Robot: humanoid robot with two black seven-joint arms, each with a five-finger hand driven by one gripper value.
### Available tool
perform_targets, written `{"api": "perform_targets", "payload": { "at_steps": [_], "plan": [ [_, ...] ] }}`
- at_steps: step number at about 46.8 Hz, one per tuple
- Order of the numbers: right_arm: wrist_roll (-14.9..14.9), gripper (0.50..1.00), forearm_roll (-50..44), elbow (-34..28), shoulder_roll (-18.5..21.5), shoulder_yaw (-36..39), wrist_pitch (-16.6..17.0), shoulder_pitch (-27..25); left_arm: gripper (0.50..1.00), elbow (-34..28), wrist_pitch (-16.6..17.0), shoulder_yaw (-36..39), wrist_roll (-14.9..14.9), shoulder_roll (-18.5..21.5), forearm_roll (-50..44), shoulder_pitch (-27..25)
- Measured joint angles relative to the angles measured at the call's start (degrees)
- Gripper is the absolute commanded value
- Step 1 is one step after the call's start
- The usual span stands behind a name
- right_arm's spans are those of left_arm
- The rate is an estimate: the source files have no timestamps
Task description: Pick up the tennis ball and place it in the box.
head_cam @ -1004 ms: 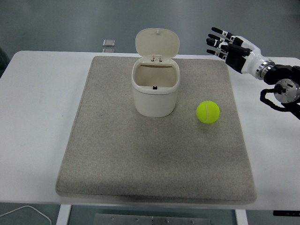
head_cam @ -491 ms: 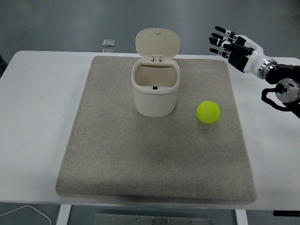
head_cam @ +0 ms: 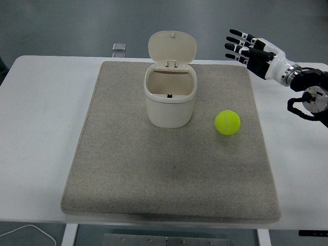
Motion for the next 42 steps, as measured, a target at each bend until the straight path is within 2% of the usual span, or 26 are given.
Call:
{"api": "perform_targets", "payload": {
  "at_steps": [20, 33, 42],
  "plan": [
    [0.15, 0.926, -6.47, 0.02, -0.47, -0.31, 3.58, -0.75, 0.992, 0.0, -0.01, 0.0, 0.0, 0.0, 0.0, 0.0],
    [0.17, 0.926, -11.05, -0.01, -3.29, -0.31, 6.76, -0.75, 0.992, 0.0, -0.01, 0.0, 0.0, 0.0, 0.01, 0.0],
    [0.64, 0.926, -16.45, -0.01, -3.79, -0.31, 8.34, -0.34, 0.992, 0.0, -0.01, 0.0, 0.0, 0.0, 0.02, 0.0]
  ]
}}
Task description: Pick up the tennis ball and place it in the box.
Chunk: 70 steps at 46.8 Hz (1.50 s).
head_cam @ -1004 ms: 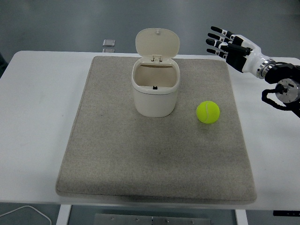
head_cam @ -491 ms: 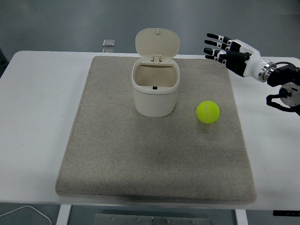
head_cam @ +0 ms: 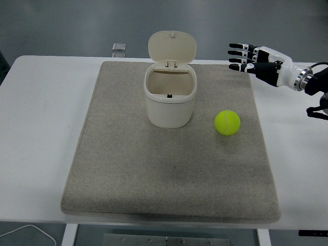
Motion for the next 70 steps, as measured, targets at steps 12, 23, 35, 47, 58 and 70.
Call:
{"api": "perform_targets", "payload": {
  "at_steps": [12, 23, 35, 47, 58, 70],
  "plan": [
    [1.27, 0.926, -9.34, 0.97, -0.61, -0.16, 0.63, 0.26, 0.992, 0.0, 0.0, -0.01, 0.0, 0.0, 0.0, -0.01],
    [3.76, 0.926, -19.96, 5.31, -4.76, -0.35, 0.99, 1.22, 0.992, 0.0, 0.0, 0.0, 0.0, 0.0, 0.0, -0.01],
    [7.6, 0.926, -27.12, 8.79, -7.51, -0.42, 2.87, 1.92, 0.992, 0.0, 0.0, -0.02, 0.0, 0.0, 0.0, 0.0],
    [9.24, 0.926, -36.0, 12.76, -8.59, -0.43, 2.83, 2.09, 0.992, 0.0, 0.0, -0.02, 0.0, 0.0, 0.0, 0.0],
    [10.24, 0.926, -42.57, 14.68, -8.44, -0.39, 1.69, 2.1, 0.992, 0.0, 0.0, -0.03, 0.0, 0.0, 0.0, 0.0],
    [10.43, 0.926, -49.63, 15.48, -8.44, -0.44, 0.0, 2.39, 0.992, 0.0, 0.0, -0.01, 0.0, 0.0, -0.01, -0.01]
  ]
}}
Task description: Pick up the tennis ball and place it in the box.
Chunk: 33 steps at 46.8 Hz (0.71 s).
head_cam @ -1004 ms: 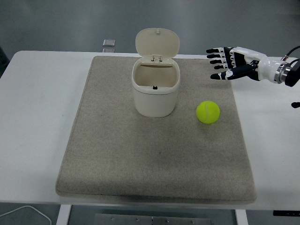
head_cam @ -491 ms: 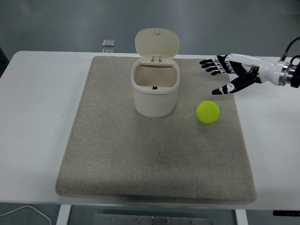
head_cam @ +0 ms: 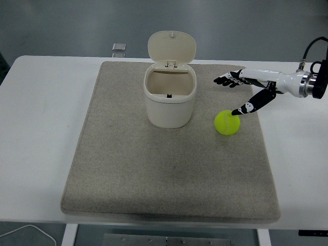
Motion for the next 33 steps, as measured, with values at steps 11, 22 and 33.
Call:
{"api": "perform_targets", "payload": {
  "at_steps": [11, 22, 33],
  "plan": [
    [0.02, 0.926, -1.87, 2.95, -1.81, -3.91, -0.41, 2.34, 0.992, 0.0, 0.0, -0.01, 0.0, 0.0, 0.0, 0.0],
    [0.06, 0.926, -5.19, 3.16, -1.59, -4.74, -3.47, 2.32, 0.992, 0.0, 0.0, 0.0, 0.0, 0.0, -0.01, 0.0],
    [2.94, 0.926, -7.06, 4.51, -2.1, -6.3, -5.54, 2.28, 0.992, 0.0, 0.0, -0.01, 0.0, 0.0, -0.01, 0.01]
  ]
}}
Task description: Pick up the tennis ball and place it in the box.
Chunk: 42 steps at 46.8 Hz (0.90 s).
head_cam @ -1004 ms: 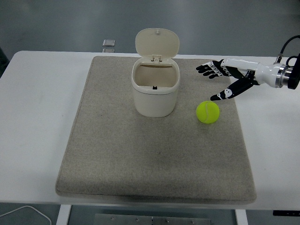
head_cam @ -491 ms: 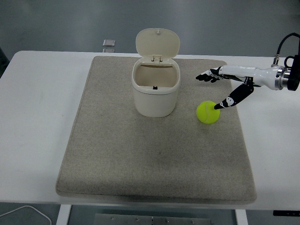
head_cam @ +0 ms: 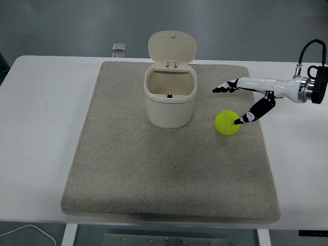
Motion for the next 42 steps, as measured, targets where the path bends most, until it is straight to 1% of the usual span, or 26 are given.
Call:
{"api": "perform_targets", "payload": {
  "at_steps": [8, 18, 32, 42],
  "plan": [
    [0.55, 0.926, -1.94, 0.57, -0.1, -0.88, -0.64, -0.05, 0.992, 0.0, 0.0, -0.01, 0.0, 0.0, 0.0, 0.0],
    [0.67, 0.926, -4.97, 0.5, 0.31, -5.03, -4.62, -0.45, 0.992, 0.0, 0.0, 0.0, 0.0, 0.0, 0.0, 0.0],
    [0.64, 0.926, -5.84, -0.21, 1.31, -5.73, -5.15, -0.59, 0.992, 0.0, 0.0, 0.01, 0.0, 0.0, 0.0, -0.01],
    [0.46, 0.921, -5.87, -2.46, 3.18, -5.87, -6.77, -1.54, 0.992, 0.0, 0.0, 0.01, 0.0, 0.0, 0.0, 0.0]
  ]
}}
